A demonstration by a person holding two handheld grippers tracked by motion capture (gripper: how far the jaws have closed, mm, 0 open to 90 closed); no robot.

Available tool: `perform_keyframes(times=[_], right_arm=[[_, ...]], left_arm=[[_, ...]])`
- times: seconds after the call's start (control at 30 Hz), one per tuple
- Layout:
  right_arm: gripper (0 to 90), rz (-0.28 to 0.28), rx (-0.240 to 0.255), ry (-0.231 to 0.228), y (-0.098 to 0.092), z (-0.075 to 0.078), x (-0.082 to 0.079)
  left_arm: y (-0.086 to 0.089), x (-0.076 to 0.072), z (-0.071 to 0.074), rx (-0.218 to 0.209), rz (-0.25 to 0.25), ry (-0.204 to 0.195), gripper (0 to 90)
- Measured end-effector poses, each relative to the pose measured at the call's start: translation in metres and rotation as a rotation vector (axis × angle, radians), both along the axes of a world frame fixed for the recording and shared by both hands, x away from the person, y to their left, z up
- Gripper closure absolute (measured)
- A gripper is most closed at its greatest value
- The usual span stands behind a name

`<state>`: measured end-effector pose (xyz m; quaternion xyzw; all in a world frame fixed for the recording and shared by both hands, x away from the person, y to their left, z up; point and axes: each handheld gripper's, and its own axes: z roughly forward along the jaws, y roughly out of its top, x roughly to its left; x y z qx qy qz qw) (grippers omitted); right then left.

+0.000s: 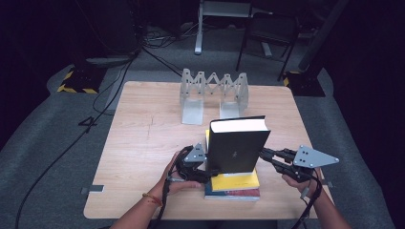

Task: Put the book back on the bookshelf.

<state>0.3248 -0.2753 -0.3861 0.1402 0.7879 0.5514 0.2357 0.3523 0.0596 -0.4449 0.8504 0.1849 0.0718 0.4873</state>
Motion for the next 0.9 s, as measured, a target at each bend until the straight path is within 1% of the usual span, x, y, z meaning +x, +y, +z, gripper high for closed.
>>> perform_keyframes(times=[0.03, 0.07, 0.1, 0.13, 0.2, 0.27, 0.3, 0.37, 0.43, 0.5, 0.57, 0.67, 0.7, 0.77, 0.8, 0.9], right_arm=[[81.6, -0.002, -0.003, -0.001, 0.000, 0.000, 0.000], [81.5, -0.002, -0.003, 0.001, 0.000, 0.000, -0.001], [81.5, -0.002, -0.003, 0.001, 0.000, 0.000, -0.001], [81.6, -0.003, -0.003, -0.001, 0.000, 0.000, -0.001], [81.4, -0.004, -0.001, -0.002, 0.000, 0.000, -0.001], [81.2, -0.009, 0.001, -0.002, 0.000, -0.001, 0.000], [81.2, -0.009, 0.001, -0.002, 0.000, -0.001, 0.000], [80.8, -0.015, -0.002, -0.003, 0.000, -0.001, 0.000], [80.4, -0.013, -0.001, -0.004, 0.000, -0.001, 0.000], [80.4, -0.007, -0.002, -0.005, 0.000, -0.001, 0.000], [80.5, -0.011, 0.002, -0.002, 0.000, -0.001, 0.000], [80.5, -0.015, 0.005, -0.004, 0.000, -0.001, 0.000], [80.5, -0.015, 0.005, -0.004, 0.000, -0.001, 0.000], [80.2, -0.013, 0.005, -0.005, 0.000, -0.002, 0.000], [79.7, -0.008, 0.010, -0.005, 0.000, -0.002, 0.002], [79.2, -0.006, 0.012, -0.003, 0.000, -0.002, 0.002]], left_arm=[[0.000, 0.001, 0.003, -0.004, -0.002, -0.008, 40.7], [0.000, 0.002, 0.006, -0.020, -0.008, -0.003, 40.8], [0.000, 0.002, 0.006, -0.020, -0.008, -0.003, 41.2], [0.001, 0.004, 0.008, -0.038, -0.016, 0.001, 41.4], [0.000, 0.005, 0.011, -0.038, -0.020, -0.001, 41.7], [0.000, 0.004, 0.013, -0.020, -0.025, -0.015, 42.2], [0.000, 0.004, 0.013, -0.020, -0.025, -0.015, 42.7], [0.000, 0.002, 0.015, -0.006, -0.050, -0.038, 43.8], [0.000, 0.001, 0.016, -0.011, -0.046, -0.045, 44.2], [0.001, 0.000, 0.019, -0.037, -0.035, -0.054, 43.7], [0.001, 0.000, 0.027, -0.072, -0.022, -0.060, 43.1], [0.002, 0.002, 0.038, -0.107, -0.017, -0.071, 42.3], [0.002, 0.002, 0.038, -0.107, -0.017, -0.071, 42.1], [0.002, 0.002, 0.044, -0.133, -0.013, -0.073, 42.0], [0.000, 0.003, 0.048, -0.127, -0.011, -0.092, 41.1], [-0.003, 0.003, 0.052, -0.140, -0.009, -0.089, 40.7]])
